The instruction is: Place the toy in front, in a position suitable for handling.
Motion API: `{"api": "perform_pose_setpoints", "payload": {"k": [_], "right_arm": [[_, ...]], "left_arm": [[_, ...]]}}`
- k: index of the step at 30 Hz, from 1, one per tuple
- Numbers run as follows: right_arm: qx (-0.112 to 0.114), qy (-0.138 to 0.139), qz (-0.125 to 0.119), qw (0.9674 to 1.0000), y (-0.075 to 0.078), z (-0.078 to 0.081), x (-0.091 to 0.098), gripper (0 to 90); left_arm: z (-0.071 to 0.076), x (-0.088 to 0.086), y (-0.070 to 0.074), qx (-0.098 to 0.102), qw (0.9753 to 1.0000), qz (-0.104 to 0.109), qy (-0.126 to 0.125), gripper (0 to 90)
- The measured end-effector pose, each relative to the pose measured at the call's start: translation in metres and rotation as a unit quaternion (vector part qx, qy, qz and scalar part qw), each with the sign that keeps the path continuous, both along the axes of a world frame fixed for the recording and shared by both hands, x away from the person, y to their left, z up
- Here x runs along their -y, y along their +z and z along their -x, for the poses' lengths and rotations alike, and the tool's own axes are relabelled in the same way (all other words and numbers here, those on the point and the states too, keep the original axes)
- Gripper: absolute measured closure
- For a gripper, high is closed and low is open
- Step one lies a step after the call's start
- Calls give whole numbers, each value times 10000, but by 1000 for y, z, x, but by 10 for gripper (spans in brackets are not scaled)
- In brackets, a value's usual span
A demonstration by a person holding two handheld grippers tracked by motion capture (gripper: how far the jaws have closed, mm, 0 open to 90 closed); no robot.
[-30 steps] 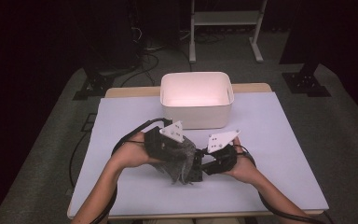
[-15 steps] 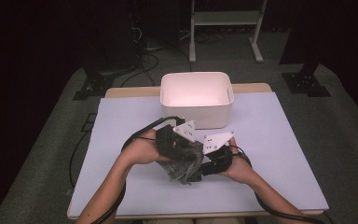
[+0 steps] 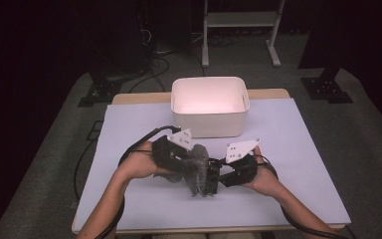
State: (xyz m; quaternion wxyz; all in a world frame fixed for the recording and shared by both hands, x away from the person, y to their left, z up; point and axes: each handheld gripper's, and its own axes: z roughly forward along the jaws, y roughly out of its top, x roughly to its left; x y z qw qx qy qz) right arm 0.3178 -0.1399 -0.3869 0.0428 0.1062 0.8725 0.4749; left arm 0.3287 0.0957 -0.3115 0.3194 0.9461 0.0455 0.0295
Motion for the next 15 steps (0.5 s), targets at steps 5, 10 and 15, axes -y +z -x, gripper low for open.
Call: {"api": "perform_pose_setpoints", "payload": {"k": [5, 10, 15], "right_arm": [[-8, -1, -25, 10000, -1, 0, 2, 568], [26, 16, -16, 10000, 0, 0, -3, 568], [91, 35, -6, 10000, 0, 1, -8, 568]], "left_arm": [[-4, -12, -6, -54, 9998, -9, 202, 761], [1, -6, 1, 73, 9999, 109, 27, 762], [6, 8, 9, 148, 9996, 153, -184, 762]]}}
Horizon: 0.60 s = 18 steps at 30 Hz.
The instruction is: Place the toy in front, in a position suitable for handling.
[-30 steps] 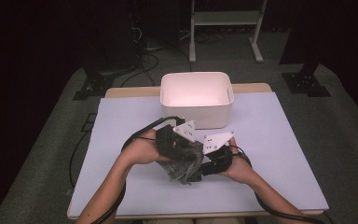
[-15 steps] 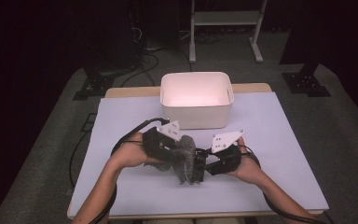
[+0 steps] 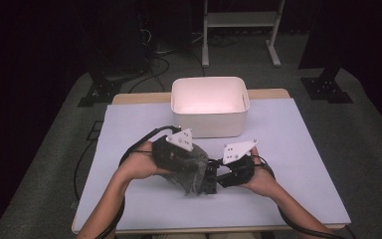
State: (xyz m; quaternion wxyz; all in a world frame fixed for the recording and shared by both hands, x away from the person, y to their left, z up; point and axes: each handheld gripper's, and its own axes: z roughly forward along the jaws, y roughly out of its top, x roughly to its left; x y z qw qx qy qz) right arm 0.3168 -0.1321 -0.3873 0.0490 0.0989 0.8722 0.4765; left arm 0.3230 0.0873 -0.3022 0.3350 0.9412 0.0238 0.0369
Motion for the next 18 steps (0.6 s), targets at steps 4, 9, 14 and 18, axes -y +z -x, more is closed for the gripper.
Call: {"api": "perform_pose_setpoints", "payload": {"k": [4, 9, 14, 18], "right_arm": [[39, -1, 14, 10000, 0, 1, -4, 568], [83, 1, -17, 10000, -1, 1, -10, 567], [95, 3, -46, 9999, -2, 2, -10, 569], [-30, -60, -131, 9999, -3, 1, -3, 569]], "left_arm": [[1, 12, 6, 81, 9999, -64, -130, 762], [3, 31, 9, 162, 9990, -269, -319, 762], [1, 39, 8, 150, 9986, -355, -358, 761], [0, 33, 7, 96, 9993, -195, -304, 761]]}}
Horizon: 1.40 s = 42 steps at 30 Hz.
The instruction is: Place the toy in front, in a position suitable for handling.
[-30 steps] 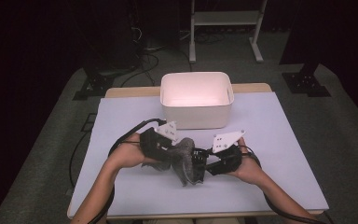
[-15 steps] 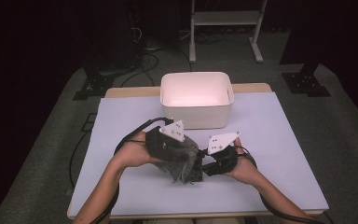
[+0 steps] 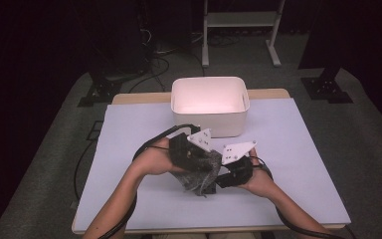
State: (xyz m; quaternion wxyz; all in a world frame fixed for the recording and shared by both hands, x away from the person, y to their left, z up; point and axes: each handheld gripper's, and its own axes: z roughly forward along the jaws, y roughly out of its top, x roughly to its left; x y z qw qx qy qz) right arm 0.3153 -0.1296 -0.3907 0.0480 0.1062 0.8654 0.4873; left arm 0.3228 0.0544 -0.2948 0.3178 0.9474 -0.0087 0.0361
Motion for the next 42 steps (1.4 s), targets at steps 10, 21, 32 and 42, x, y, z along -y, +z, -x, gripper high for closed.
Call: {"api": "perform_pose_setpoints", "payload": {"k": [10, 21, 32, 42], "right_arm": [[62, -19, 181, 9998, 0, 2, 8, 588], [-83, -25, 259, 9996, 0, 2, 25, 587], [-173, 54, 561, 9983, 10, 3, 34, 568], [-123, 66, 740, 9972, 14, 4, 35, 542]], "left_arm": [[2, -7, -1, 43, 10000, 69, 35, 756], [-7, -35, -9, -131, 9988, 209, 414, 755], [-3, -19, -19, -205, 9994, 214, 165, 753], [1, -4, -23, -265, 9995, 173, -26, 751]]}}
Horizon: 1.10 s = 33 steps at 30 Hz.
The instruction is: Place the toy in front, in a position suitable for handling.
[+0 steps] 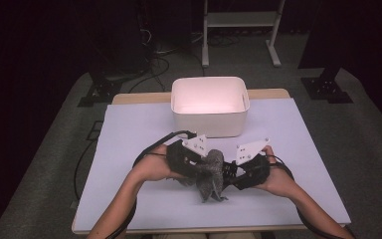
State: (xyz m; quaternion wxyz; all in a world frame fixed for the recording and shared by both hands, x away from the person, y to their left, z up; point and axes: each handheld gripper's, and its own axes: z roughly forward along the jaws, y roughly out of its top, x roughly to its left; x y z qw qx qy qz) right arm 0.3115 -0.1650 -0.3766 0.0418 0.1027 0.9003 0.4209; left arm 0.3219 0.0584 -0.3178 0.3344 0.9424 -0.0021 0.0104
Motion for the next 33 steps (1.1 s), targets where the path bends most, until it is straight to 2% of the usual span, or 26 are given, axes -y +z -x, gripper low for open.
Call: {"api": "perform_pose_setpoints", "payload": {"k": [8, 17, 21, 23, 33], "right_arm": [[49, 75, 304, 9995, 4, -1, -4, 542], [-59, 146, 512, 9986, 4, -3, -5, 533], [-159, 120, 461, 9987, 3, -2, -1, 553], [-80, 124, 430, 9990, 1, -1, 3, 563], [-197, -220, 86, 9995, -13, 10, 29, 569]], "left_arm": [[-1, 2, -1, -24, 10000, -27, -17, 751], [0, 9, -3, -61, 9999, 21, -107, 751], [1, 12, -4, -64, 9999, 62, -125, 751], [0, 12, -4, -74, 9999, 38, -124, 750], [-2, 9, -12, -132, 9999, 7, -42, 750]]}}
